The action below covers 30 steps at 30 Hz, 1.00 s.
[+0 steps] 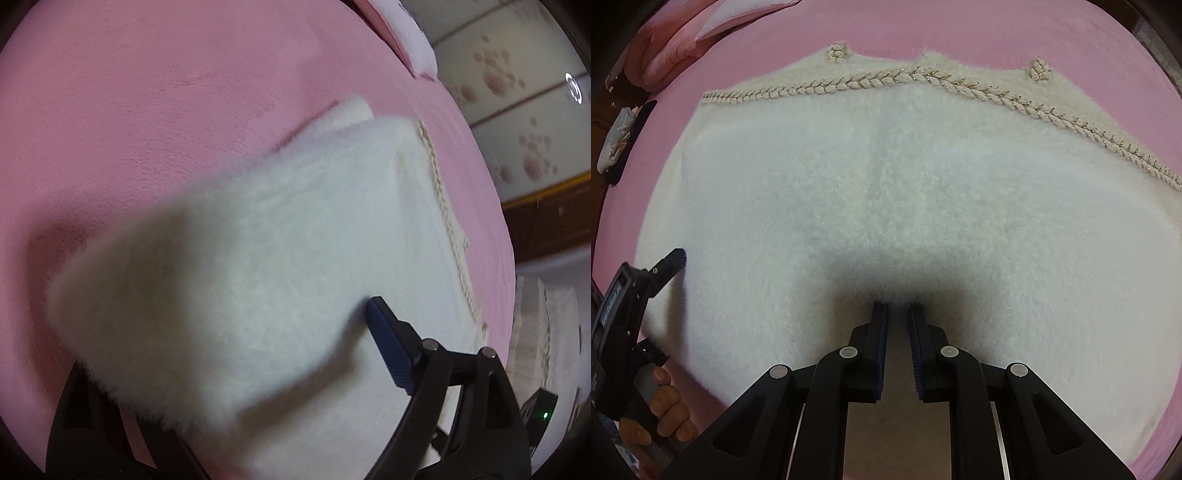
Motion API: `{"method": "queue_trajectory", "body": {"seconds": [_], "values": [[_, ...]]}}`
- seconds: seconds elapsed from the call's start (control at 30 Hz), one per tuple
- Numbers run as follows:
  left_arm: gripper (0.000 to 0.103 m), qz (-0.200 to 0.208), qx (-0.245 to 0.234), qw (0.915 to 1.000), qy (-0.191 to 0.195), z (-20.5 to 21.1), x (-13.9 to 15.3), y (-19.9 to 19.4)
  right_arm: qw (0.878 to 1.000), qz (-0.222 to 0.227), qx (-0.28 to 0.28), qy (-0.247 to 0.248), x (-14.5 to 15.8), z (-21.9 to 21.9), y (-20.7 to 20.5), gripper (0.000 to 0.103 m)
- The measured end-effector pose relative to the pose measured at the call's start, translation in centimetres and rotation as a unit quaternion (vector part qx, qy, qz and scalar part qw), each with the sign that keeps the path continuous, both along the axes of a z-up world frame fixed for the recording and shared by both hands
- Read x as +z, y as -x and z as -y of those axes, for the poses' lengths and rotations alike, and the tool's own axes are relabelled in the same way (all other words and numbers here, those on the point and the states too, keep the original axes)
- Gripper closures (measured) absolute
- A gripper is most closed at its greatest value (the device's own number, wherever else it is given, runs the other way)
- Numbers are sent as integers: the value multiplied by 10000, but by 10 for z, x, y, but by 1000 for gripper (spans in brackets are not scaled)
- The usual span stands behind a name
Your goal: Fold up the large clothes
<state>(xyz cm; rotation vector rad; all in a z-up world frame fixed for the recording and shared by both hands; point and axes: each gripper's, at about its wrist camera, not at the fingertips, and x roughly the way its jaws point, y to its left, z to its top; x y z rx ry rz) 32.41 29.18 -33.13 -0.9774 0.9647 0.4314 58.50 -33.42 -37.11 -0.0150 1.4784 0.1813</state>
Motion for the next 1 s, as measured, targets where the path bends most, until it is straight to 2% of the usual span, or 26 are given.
{"method": "queue_trajectory", "body": {"seconds": [0.07, 0.13, 0.2, 0.23, 0.27, 0.37, 0.47, 0.63, 0.73, 0.9, 1.0], "values": [[36, 70, 176, 9997, -173, 2, 5, 7, 10000, -5, -6, 1, 1, 0, -1, 90], [63, 70, 284, 9987, -408, 5, 15, 12, 10000, -8, -14, -12, 1, 0, -1, 90], [82, -73, 174, 9950, -986, 16, 38, 11, 10000, -19, 2, -33, 1, 1, -3, 90], [86, -39, 80, 9925, -1217, 22, 50, 10, 10000, -28, 8, -54, 1, 1, -3, 90], [87, 70, -51, 9883, -1520, 33, 66, 7, 10000, -43, 10, -82, 1, 3, -4, 90], [88, 457, -534, 9774, -1996, 59, 103, -2, 9995, -126, -118, -248, 0, 10, -7, 90], [88, 914, -1068, 9679, -2082, 74, 126, -7, 9994, -143, -118, -305, 0, 14, -9, 90], [89, 1266, -1430, 9550, -2268, 91, 149, -1, 9991, -128, -128, -379, 1, 20, -11, 90], [89, 1517, -1694, 9425, -2449, 112, 165, 8, 9990, 3, -146, -425, 3, 25, -5, 90], [89, 1928, -2228, 9212, -2540, 153, 192, 26, 9983, 168, -134, -538, 6, 31, 5, 90], [89, 2029, -2315, 9221, -2346, 175, 207, 34, 9966, 226, -64, -785, 10, 42, 10, 90]]}}
